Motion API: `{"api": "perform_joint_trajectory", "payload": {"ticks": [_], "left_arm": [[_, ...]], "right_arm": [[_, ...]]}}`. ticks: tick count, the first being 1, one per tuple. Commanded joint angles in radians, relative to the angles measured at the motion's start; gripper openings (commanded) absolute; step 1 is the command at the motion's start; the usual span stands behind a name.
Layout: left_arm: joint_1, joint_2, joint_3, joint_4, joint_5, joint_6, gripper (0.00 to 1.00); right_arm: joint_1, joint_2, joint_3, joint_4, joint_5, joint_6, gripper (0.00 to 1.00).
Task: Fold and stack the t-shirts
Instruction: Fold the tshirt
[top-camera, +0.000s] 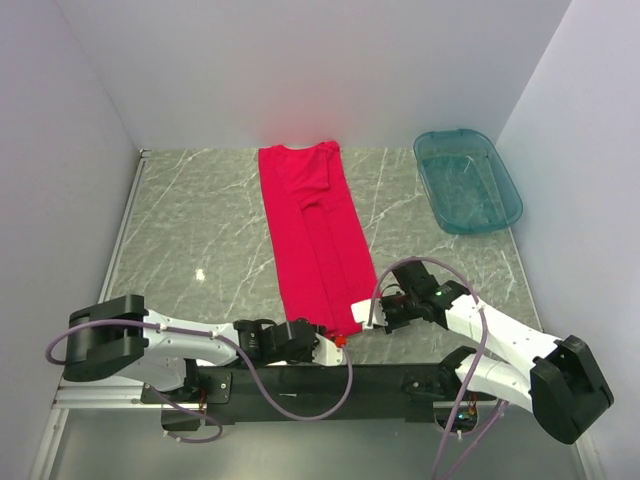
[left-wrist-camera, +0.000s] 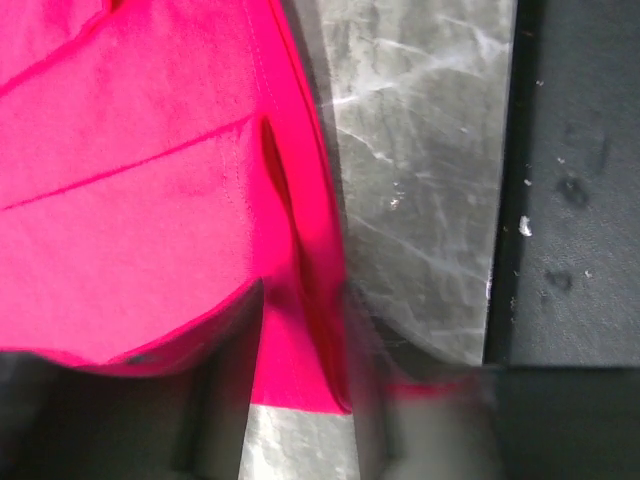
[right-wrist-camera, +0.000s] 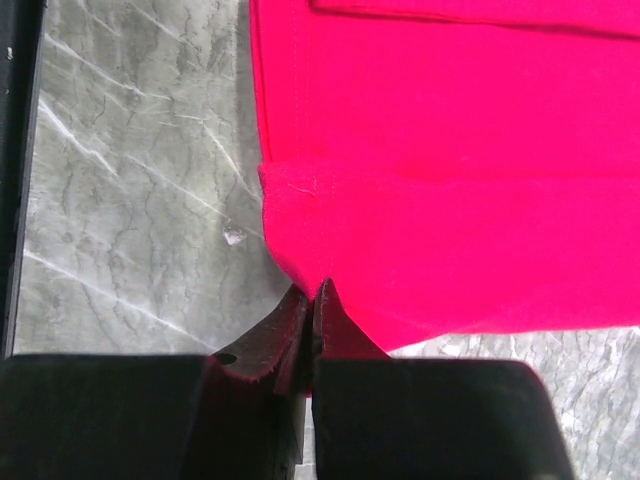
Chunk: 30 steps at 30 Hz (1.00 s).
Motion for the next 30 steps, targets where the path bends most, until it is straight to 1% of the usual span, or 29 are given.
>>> {"api": "perform_joint_trajectory", "payload": {"ticks": [1, 2, 4, 5, 6, 7, 10, 12, 13, 14, 16, 17, 18, 20, 21, 23, 25, 26, 27, 28, 29, 30], "left_arm": [[-0.004, 0.051, 0.007, -0.013, -0.052, 0.015, 0.33], [-0.004, 0.06, 0.019, -0.029, -0.061, 0.015, 0.27], [-0.006, 0.071, 0.035, -0.049, -0.061, 0.017, 0.2], [-0.007, 0.068, 0.039, -0.052, -0.061, 0.02, 0.11], [-0.013, 0.059, 0.038, -0.052, -0.063, 0.02, 0.04], [-0.021, 0.034, 0.038, -0.052, -0.061, 0.017, 0.01], [-0.061, -0.033, 0.036, -0.106, -0.05, 0.014, 0.01], [-0.092, -0.064, 0.052, -0.153, -0.038, 0.003, 0.01], [-0.127, -0.084, 0.061, -0.17, -0.03, -0.014, 0.01], [-0.147, -0.089, 0.084, -0.19, -0.014, -0.026, 0.01], [-0.216, -0.092, 0.108, -0.244, -0.004, -0.06, 0.0], [-0.242, -0.09, 0.134, -0.267, -0.001, -0.072, 0.0], [-0.279, -0.09, 0.145, -0.282, 0.008, -0.086, 0.0], [-0.302, -0.109, 0.159, -0.315, 0.034, -0.128, 0.0], [-0.311, -0.122, 0.159, -0.316, 0.049, -0.138, 0.0], [-0.311, -0.17, 0.149, -0.319, 0.045, -0.148, 0.0], [-0.305, -0.233, 0.129, -0.306, -0.022, -0.102, 0.01], [-0.293, -0.254, 0.106, -0.274, -0.042, -0.079, 0.0], [-0.238, -0.277, 0.093, -0.254, -0.047, -0.054, 0.01], [-0.196, -0.315, 0.07, -0.228, -0.044, -0.013, 0.0], [-0.146, -0.332, 0.063, -0.185, -0.029, 0.009, 0.01], [-0.029, -0.346, 0.056, -0.156, -0.012, 0.033, 0.0]], "right_arm": [[-0.028, -0.035, 0.003, -0.039, -0.059, 0.0, 0.0], [-0.031, -0.044, 0.005, -0.05, -0.065, -0.001, 0.0], [-0.039, -0.055, 0.008, -0.061, -0.072, -0.004, 0.0], [-0.045, -0.07, 0.008, -0.071, -0.078, -0.006, 0.0], [-0.053, -0.079, 0.005, -0.078, -0.081, -0.006, 0.0], [-0.057, -0.089, 0.003, -0.085, -0.084, -0.01, 0.0], [-0.068, -0.122, 0.006, -0.143, -0.101, -0.033, 0.0], [-0.07, -0.15, 0.024, -0.226, -0.119, -0.05, 0.0], [-0.07, -0.158, 0.035, -0.258, -0.127, -0.067, 0.0], [-0.07, -0.176, 0.052, -0.335, -0.141, -0.072, 0.0], [-0.068, -0.2, 0.103, -0.415, -0.193, -0.108, 0.0], [-0.067, -0.223, 0.119, -0.511, -0.203, -0.142, 0.0], [-0.068, -0.236, 0.148, -0.541, -0.229, -0.159, 0.0], [-0.068, -0.254, 0.17, -0.623, -0.237, -0.194, 0.0], [-0.067, -0.254, 0.187, -0.637, -0.24, -0.205, 0.0], [-0.068, -0.25, 0.207, -0.618, -0.243, -0.17, 0.0], [-0.068, -0.234, 0.219, -0.57, -0.218, -0.102, 0.0], [-0.068, -0.21, 0.233, -0.49, -0.201, -0.064, 0.0], [-0.068, -0.189, 0.244, -0.448, -0.179, -0.006, 0.0], [-0.07, -0.159, 0.259, -0.418, -0.162, 0.011, 0.0], [-0.07, -0.089, 0.299, -0.354, -0.121, 0.032, 0.0], [-0.074, -0.048, 0.325, -0.329, -0.107, 0.065, 0.0]]}}
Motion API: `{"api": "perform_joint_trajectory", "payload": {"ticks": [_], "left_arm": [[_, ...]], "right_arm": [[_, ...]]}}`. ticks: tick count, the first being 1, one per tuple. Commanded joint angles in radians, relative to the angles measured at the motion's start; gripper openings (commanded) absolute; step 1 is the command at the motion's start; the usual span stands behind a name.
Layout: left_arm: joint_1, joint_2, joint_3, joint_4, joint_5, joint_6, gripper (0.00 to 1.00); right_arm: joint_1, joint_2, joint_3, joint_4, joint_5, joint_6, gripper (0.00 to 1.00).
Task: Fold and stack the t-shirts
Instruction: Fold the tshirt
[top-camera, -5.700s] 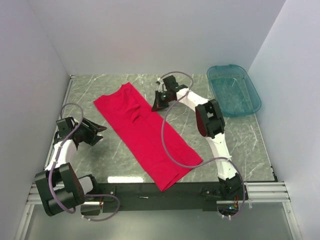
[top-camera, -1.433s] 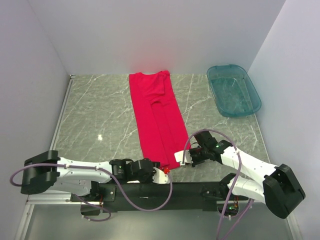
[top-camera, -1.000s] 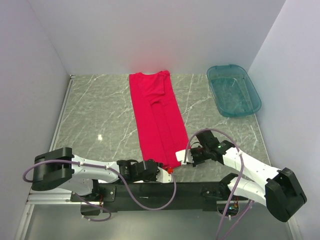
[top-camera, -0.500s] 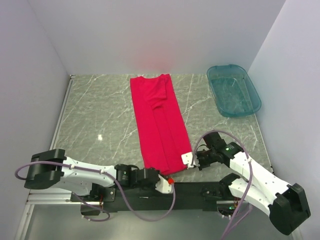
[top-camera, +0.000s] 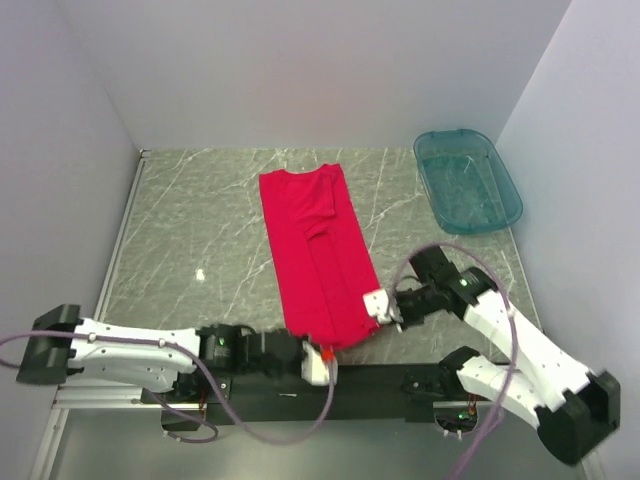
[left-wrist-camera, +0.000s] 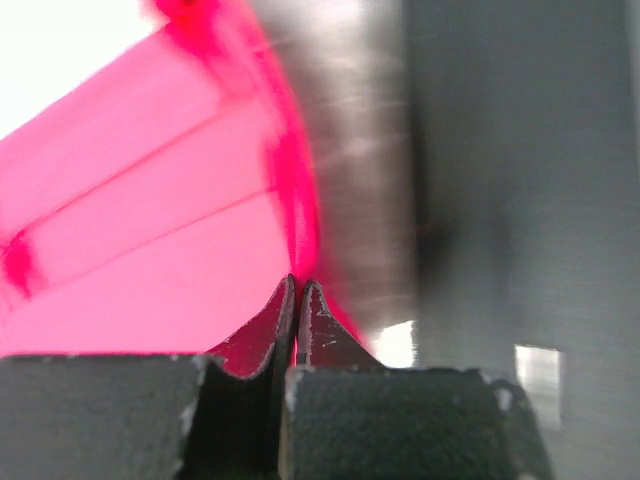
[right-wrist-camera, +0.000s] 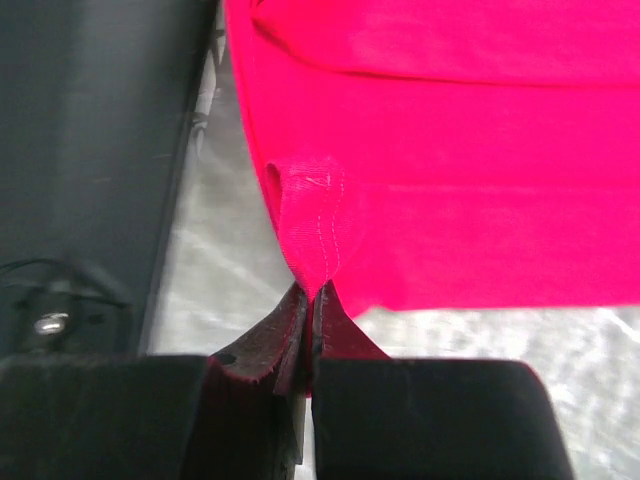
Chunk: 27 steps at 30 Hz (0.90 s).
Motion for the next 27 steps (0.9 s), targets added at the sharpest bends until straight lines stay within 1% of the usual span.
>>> {"api": "perform_joint_trajectory", "payload": {"ticks": [1, 2, 3, 4, 5, 6, 7, 8, 9, 10, 11, 12, 14, 18, 22, 27], "left_arm": [[0.222, -0.045, -0.032, 0.121, 0.024, 0.121, 0.0], [0.279, -0.038, -0.037, 0.156, 0.033, 0.145, 0.01], [0.378, -0.026, -0.04, 0.245, 0.044, 0.163, 0.0], [0.423, 0.02, -0.036, 0.281, 0.059, 0.195, 0.01], [0.468, 0.051, -0.019, 0.317, 0.094, 0.208, 0.0], [0.546, 0.121, -0.004, 0.359, 0.116, 0.217, 0.01], [0.583, 0.157, 0.036, 0.381, 0.134, 0.232, 0.0], [0.614, 0.192, 0.056, 0.399, 0.156, 0.24, 0.0], [0.678, 0.223, 0.075, 0.414, 0.17, 0.244, 0.01], [0.707, 0.272, 0.108, 0.443, 0.183, 0.251, 0.01], [0.733, 0.292, 0.124, 0.453, 0.191, 0.252, 0.01], [0.782, 0.309, 0.141, 0.456, 0.203, 0.255, 0.01], [0.819, 0.346, 0.181, 0.448, 0.223, 0.264, 0.0], [0.91, 0.376, 0.211, 0.447, 0.266, 0.271, 0.01], [0.945, 0.421, 0.221, 0.441, 0.314, 0.272, 0.01], [0.968, 0.461, 0.227, 0.457, 0.328, 0.269, 0.01]], "right_arm": [[-0.012, 0.152, 0.126, 0.172, 0.073, 0.109, 0.0], [-0.027, 0.248, 0.193, 0.195, 0.083, 0.118, 0.0], [-0.032, 0.298, 0.228, 0.212, 0.087, 0.14, 0.0], [-0.041, 0.347, 0.266, 0.223, 0.089, 0.163, 0.0], [-0.057, 0.438, 0.339, 0.255, 0.09, 0.18, 0.0], [-0.068, 0.483, 0.376, 0.273, 0.104, 0.219, 0.0], [-0.074, 0.526, 0.415, 0.289, 0.112, 0.241, 0.0], [-0.082, 0.606, 0.488, 0.319, 0.12, 0.259, 0.0], [-0.093, 0.645, 0.525, 0.33, 0.147, 0.299, 0.0], [-0.096, 0.681, 0.563, 0.335, 0.158, 0.31, 0.0], [-0.098, 0.743, 0.597, 0.35, 0.172, 0.321, 0.0], [-0.099, 0.772, 0.651, 0.362, 0.185, 0.351, 0.0], [-0.102, 0.845, 0.723, 0.371, 0.213, 0.371, 0.0], [-0.105, 0.93, 0.795, 0.387, 0.225, 0.411, 0.0], [-0.108, 0.981, 0.831, 0.407, 0.233, 0.436, 0.0], [-0.108, 1.021, 0.875, 0.411, 0.242, 0.451, 0.0]]}}
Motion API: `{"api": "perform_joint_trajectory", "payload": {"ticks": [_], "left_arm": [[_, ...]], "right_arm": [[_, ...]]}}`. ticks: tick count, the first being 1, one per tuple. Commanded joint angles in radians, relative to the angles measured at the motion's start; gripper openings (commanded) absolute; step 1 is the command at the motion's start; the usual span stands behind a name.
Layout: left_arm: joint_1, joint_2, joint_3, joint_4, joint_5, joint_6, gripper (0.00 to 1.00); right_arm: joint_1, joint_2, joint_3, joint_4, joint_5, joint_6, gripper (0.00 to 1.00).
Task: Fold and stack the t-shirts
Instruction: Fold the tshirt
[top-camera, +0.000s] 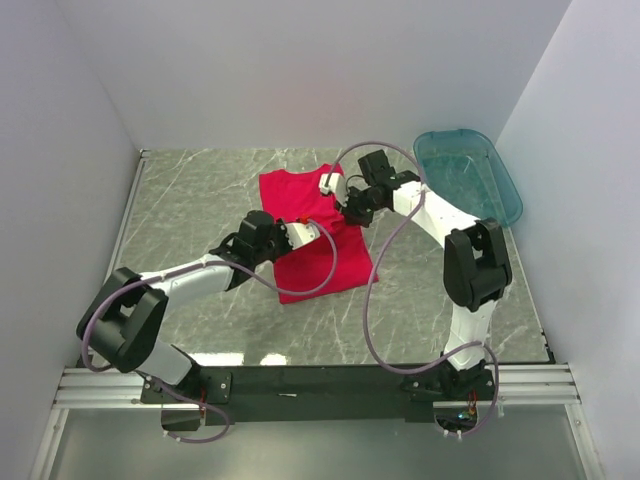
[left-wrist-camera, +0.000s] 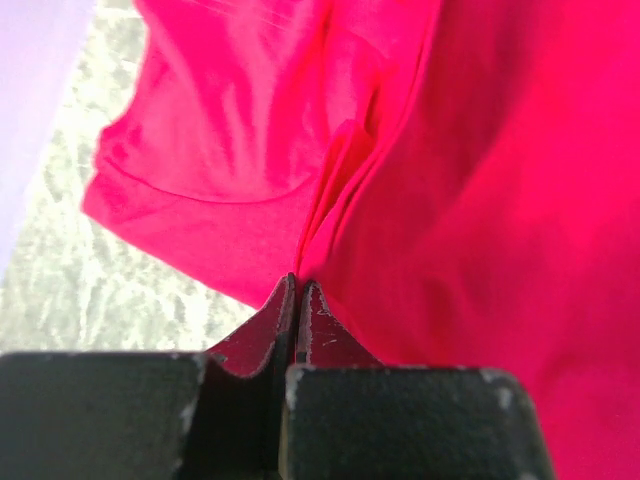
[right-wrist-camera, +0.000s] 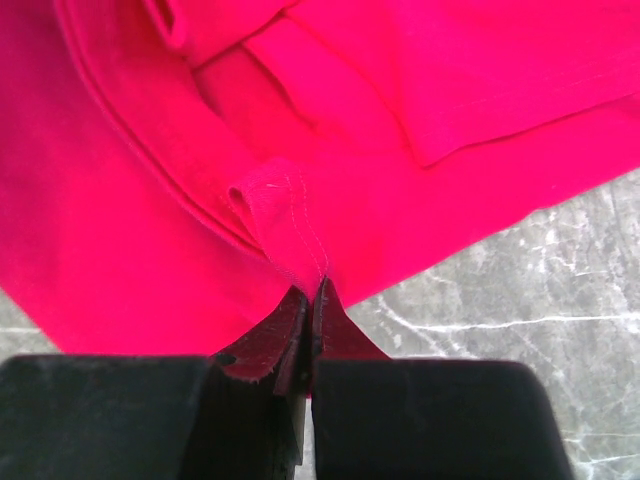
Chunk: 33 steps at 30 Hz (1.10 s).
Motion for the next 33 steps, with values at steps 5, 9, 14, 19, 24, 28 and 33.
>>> {"api": "perform_joint_trajectory", "payload": {"ticks": [5, 9, 14, 19, 24, 28, 33], "left_arm": [[0.03, 0.052, 0.07, 0.044, 0.042, 0.008, 0.01], [0.047, 0.086, 0.101, 0.036, 0.026, -0.001, 0.1], [0.05, 0.062, 0.095, 0.113, -0.06, -0.053, 0.85], [0.05, -0.05, 0.089, 0.113, -0.141, -0.122, 0.88], [0.05, -0.318, -0.027, 0.029, 0.08, -0.06, 0.99], [-0.005, -0.415, -0.063, -0.123, 0.152, -0.001, 0.99], [-0.354, -0.448, -0.122, -0.292, -0.058, -0.009, 0.95]], "right_arm": [[-0.012, 0.053, 0.104, 0.034, 0.008, 0.055, 0.0], [-0.012, 0.07, 0.11, 0.069, 0.034, 0.119, 0.14], [-0.012, 0.053, 0.067, 0.224, 0.16, 0.304, 0.9], [-0.055, -0.063, -0.037, 0.303, 0.146, 0.36, 0.91], [-0.129, -0.25, -0.232, 0.189, -0.301, -0.032, 0.93], [-0.12, -0.405, -0.454, 0.068, -0.337, -0.352, 0.98], [-0.081, -0.477, -0.527, -0.046, -0.305, -0.54, 0.96]]}}
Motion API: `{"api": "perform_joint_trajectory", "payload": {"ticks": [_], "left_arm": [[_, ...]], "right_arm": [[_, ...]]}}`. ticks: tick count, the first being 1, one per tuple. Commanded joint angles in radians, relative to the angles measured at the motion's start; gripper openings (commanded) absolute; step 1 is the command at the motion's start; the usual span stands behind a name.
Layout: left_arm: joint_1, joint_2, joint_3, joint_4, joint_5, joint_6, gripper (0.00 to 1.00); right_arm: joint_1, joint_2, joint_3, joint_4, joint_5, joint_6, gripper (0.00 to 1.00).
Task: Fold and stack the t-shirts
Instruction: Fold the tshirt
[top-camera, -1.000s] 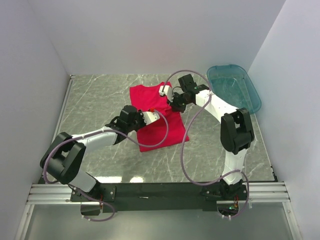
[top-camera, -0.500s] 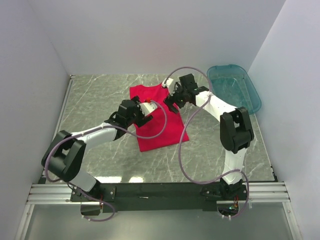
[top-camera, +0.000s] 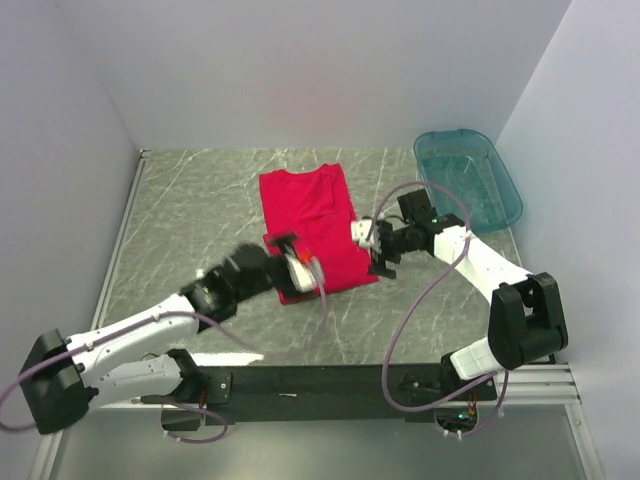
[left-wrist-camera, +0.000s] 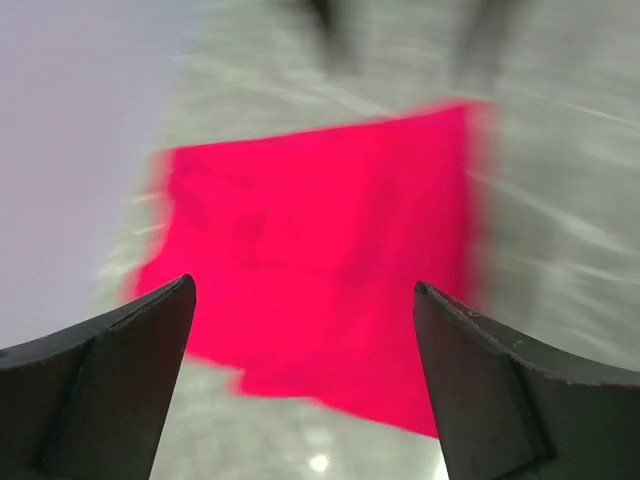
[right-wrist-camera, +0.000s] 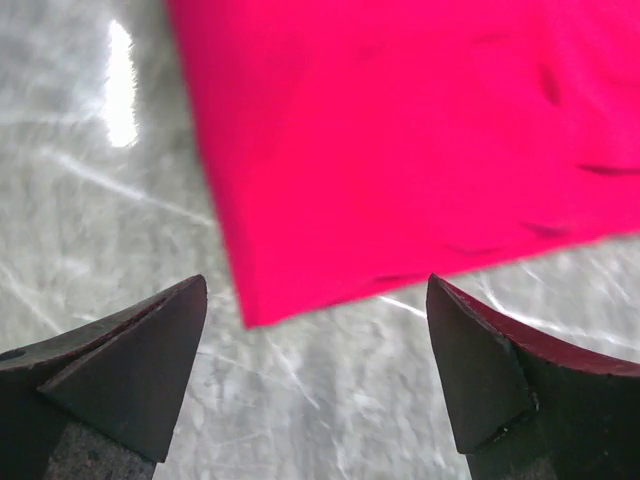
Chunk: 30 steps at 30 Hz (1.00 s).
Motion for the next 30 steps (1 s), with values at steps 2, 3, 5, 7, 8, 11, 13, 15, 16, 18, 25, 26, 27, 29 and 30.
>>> {"api": "perform_joint_trajectory", "payload": {"ticks": [2, 3, 5, 7, 8, 11, 13, 15, 16, 18, 25, 26, 27, 29, 30], "left_arm": [[-0.332, 0.016, -0.117, -0.154, -0.165, 0.024, 0.95], [-0.361, 0.025, -0.155, -0.149, -0.211, 0.014, 0.95], [-0.395, 0.068, -0.188, -0.131, -0.25, 0.008, 0.94], [-0.395, 0.097, -0.203, -0.105, -0.28, 0.012, 0.92], [-0.395, 0.131, -0.211, -0.056, -0.293, 0.023, 0.92], [-0.39, 0.224, -0.216, 0.001, -0.334, 0.047, 0.92], [-0.378, 0.268, -0.209, 0.047, -0.34, 0.061, 0.89], [-0.355, 0.314, -0.209, 0.085, -0.345, 0.064, 0.87], [-0.346, 0.325, -0.211, 0.095, -0.354, 0.066, 0.86], [-0.326, 0.335, -0.219, 0.116, -0.36, 0.067, 0.85], [-0.269, 0.357, -0.208, 0.119, -0.348, 0.07, 0.63], [-0.266, 0.375, -0.208, 0.121, -0.345, 0.069, 0.57], [-0.266, 0.381, -0.208, 0.122, -0.343, 0.069, 0.47], [-0.266, 0.404, -0.214, 0.133, -0.346, 0.067, 0.38], [-0.264, 0.41, -0.215, 0.139, -0.352, 0.064, 0.27]], "right_arm": [[0.071, -0.071, -0.121, -0.018, 0.058, -0.211, 0.95], [0.103, -0.084, -0.144, 0.007, 0.09, -0.211, 0.94], [0.123, -0.078, -0.189, 0.068, 0.15, -0.191, 0.92], [0.134, -0.053, -0.206, 0.122, 0.199, -0.171, 0.89], [0.134, -0.045, -0.214, 0.146, 0.216, -0.147, 0.88], [0.14, -0.009, -0.217, 0.196, 0.271, -0.119, 0.84], [0.143, 0.02, -0.2, 0.2, 0.284, -0.107, 0.79], [0.146, 0.045, -0.189, 0.205, 0.307, -0.102, 0.76], [0.148, 0.051, -0.188, 0.207, 0.311, -0.104, 0.74], [0.151, 0.068, -0.183, 0.2, 0.31, -0.111, 0.72], [0.157, 0.131, -0.165, 0.208, 0.316, -0.093, 0.48], [0.157, 0.139, -0.159, 0.205, 0.313, -0.088, 0.44], [0.158, 0.145, -0.154, 0.204, 0.308, -0.084, 0.4], [0.157, 0.146, -0.154, 0.199, 0.301, -0.079, 0.32], [0.157, 0.142, -0.158, 0.196, 0.296, -0.078, 0.26]]}}
